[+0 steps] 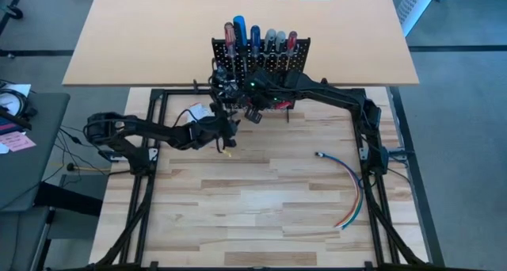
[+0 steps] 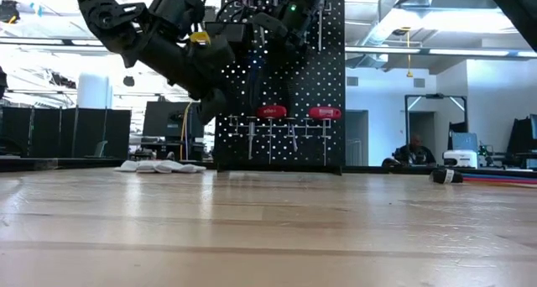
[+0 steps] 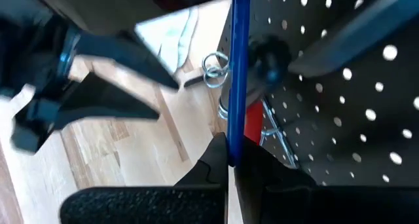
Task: Hang tools onto peg board
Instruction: Hang the blue pick tool on the peg board
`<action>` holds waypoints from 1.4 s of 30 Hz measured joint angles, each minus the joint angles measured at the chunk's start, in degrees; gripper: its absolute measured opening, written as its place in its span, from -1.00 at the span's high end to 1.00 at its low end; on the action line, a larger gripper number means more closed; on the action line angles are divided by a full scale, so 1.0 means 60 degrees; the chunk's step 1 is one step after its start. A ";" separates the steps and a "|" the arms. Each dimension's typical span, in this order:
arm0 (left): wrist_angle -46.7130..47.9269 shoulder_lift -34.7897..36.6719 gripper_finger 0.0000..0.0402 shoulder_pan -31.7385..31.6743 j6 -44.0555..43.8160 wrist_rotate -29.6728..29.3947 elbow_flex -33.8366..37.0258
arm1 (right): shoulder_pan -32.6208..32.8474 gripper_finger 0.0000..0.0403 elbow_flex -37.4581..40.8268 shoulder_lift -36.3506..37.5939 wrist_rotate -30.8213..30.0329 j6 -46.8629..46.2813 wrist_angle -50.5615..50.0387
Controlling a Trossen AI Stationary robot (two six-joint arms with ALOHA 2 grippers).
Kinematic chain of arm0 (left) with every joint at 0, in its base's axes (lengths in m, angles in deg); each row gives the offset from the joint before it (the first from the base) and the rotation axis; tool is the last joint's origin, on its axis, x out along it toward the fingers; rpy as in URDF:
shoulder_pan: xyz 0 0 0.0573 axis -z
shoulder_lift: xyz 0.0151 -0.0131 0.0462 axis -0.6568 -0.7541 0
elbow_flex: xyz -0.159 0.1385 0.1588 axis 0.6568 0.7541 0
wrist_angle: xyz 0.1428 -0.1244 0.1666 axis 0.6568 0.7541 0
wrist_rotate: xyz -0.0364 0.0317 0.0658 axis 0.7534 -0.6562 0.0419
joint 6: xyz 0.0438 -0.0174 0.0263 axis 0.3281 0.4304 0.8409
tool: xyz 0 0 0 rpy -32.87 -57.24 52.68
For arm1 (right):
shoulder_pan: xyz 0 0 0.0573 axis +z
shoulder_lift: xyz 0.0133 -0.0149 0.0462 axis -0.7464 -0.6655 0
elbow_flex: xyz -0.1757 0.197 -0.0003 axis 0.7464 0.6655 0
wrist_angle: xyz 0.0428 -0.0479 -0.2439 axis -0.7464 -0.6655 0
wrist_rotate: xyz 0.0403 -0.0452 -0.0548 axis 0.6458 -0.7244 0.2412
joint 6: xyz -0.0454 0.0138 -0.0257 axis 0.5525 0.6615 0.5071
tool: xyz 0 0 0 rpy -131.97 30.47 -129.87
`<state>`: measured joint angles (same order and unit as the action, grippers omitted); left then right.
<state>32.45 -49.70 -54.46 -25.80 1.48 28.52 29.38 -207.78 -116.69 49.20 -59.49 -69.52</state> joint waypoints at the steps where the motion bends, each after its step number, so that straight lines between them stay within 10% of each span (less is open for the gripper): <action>1: 0.0060 0.0015 0.17 0.0102 0.0000 0.0000 0.0000 | 0.0004 0.94 0.0002 -0.0004 0.0000 0.0004 0.0072; 19: 0.3519 0.0019 0.31 0.2187 -0.1376 -0.2910 -0.0007 | 0.0000 0.94 0.0002 -0.0004 -0.0004 0.0220 0.0140; 42: -0.0285 0.1060 0.36 0.1110 -0.3371 -0.0980 0.2616 | -0.0124 0.86 -0.0035 -0.0557 -0.0022 0.0555 0.0387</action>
<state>30.74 -43.34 -47.80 -46.03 -4.40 44.21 28.64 -207.99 -120.03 49.07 -56.16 -67.20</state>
